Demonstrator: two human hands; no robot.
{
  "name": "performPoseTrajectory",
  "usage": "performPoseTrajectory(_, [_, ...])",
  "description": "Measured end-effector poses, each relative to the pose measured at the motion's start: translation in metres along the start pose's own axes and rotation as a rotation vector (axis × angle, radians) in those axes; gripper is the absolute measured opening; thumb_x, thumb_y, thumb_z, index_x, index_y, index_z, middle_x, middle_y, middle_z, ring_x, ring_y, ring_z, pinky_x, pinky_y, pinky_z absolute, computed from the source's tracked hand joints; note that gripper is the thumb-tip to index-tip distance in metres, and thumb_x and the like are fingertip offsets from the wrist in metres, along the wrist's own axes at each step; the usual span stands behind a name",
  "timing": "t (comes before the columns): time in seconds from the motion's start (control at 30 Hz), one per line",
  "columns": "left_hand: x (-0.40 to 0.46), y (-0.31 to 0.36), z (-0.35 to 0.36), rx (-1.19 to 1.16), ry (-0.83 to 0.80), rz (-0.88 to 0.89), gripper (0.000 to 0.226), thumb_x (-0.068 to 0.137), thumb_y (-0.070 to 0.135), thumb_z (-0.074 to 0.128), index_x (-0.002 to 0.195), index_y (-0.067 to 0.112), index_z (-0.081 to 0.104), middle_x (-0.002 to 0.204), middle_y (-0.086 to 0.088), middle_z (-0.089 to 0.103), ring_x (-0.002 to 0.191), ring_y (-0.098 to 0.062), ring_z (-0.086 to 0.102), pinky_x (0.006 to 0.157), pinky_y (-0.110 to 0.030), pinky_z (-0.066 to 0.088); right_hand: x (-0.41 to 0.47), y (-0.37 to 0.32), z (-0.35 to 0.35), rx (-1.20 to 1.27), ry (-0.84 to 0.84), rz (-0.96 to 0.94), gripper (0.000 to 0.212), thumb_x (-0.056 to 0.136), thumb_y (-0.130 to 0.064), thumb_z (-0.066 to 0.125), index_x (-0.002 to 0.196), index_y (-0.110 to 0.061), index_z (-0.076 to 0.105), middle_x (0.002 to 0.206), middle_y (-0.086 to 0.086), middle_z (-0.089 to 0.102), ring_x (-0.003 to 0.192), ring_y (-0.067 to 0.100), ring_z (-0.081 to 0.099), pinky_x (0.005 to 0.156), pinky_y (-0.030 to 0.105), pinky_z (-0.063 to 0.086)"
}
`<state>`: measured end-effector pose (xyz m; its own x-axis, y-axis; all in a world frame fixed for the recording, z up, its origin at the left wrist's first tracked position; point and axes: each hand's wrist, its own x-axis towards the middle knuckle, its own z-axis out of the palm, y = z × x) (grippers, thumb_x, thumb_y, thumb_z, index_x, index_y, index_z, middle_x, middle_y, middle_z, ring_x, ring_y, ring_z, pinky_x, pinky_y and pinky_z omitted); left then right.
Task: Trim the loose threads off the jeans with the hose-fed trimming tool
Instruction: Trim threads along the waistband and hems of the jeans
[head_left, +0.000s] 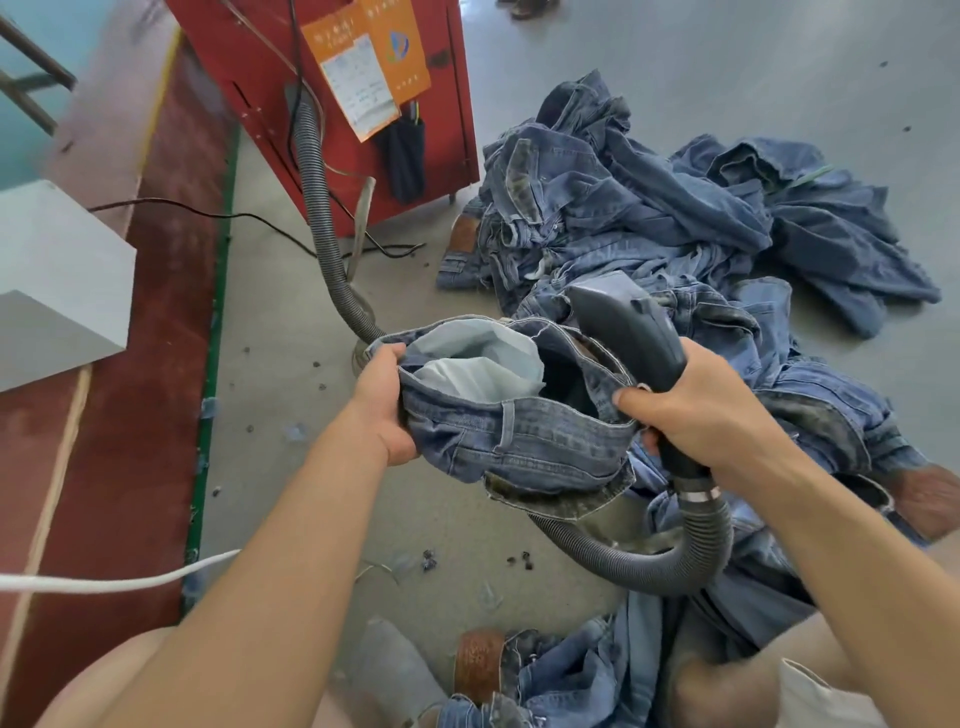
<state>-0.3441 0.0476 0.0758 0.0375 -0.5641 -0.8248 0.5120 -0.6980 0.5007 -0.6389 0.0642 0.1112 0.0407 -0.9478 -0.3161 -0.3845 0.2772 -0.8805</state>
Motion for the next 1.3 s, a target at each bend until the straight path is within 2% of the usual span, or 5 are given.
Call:
performPoseTrajectory(0.27, [0.006, -0.01, 0.003, 0.451, 0.387, 0.311, 0.03, 0.094, 0.014, 0.064, 0.124, 0.009, 0.063, 0.106, -0.01, 0.071, 0.082, -0.021, 0.065, 0.083, -0.038, 0.056, -0.006, -0.009, -0.004, 0.053, 0.071, -0.071, 0.028, 0.083, -0.009, 0.077, 0.102, -0.011, 0.055, 0.061, -0.001, 0.057, 0.044, 0.02, 0.056, 0.046, 0.039, 0.051])
performPoseTrajectory(0.43, [-0.001, -0.028, 0.01, 1.269, 0.481, 1.01, 0.109, 0.074, -0.015, 0.061, 0.16, 0.034, 0.016, 0.162, -0.015, 0.023, 0.143, -0.036, 0.034, 0.111, -0.051, 0.041, -0.006, -0.016, -0.007, 0.079, 0.056, -0.082, 0.028, 0.084, -0.008, 0.076, 0.103, -0.012, 0.057, 0.067, 0.006, 0.059, 0.046, 0.021, 0.055, 0.048, 0.037, 0.052])
performPoseTrajectory(0.63, [0.0, -0.051, 0.013, 2.144, -0.057, 1.472, 0.045, 0.097, 0.023, 0.062, 0.137, 0.046, 0.06, 0.15, 0.009, 0.05, 0.156, -0.025, 0.02, 0.122, -0.056, 0.013, -0.009, -0.017, -0.01, 0.055, 0.022, -0.104, 0.027, 0.082, -0.009, 0.075, 0.101, -0.013, 0.057, 0.063, 0.004, 0.059, 0.048, 0.022, 0.056, 0.049, 0.034, 0.053])
performPoseTrajectory(1.03, [-0.018, -0.037, 0.045, 0.305, -0.293, 0.764, 0.029, 0.112, 0.019, 0.037, 0.087, 0.015, 0.05, 0.068, 0.003, 0.052, 0.062, -0.016, 0.044, 0.075, -0.04, 0.048, -0.001, -0.011, -0.025, -0.045, 0.093, 0.024, 0.027, 0.088, -0.022, 0.079, 0.094, -0.011, 0.056, 0.054, 0.007, 0.062, 0.043, 0.023, 0.059, 0.045, 0.032, 0.049])
performPoseTrajectory(1.3, [-0.024, -0.037, 0.064, 0.236, -0.306, 0.674, 0.034, 0.113, 0.015, 0.034, 0.088, 0.008, 0.055, 0.064, 0.003, 0.041, 0.056, -0.007, 0.036, 0.055, -0.02, 0.034, -0.033, -0.039, -0.053, -0.046, -0.225, -0.114, 0.031, 0.08, -0.06, 0.077, 0.087, -0.038, 0.056, 0.069, 0.011, 0.068, 0.045, 0.027, 0.061, 0.041, 0.031, 0.049])
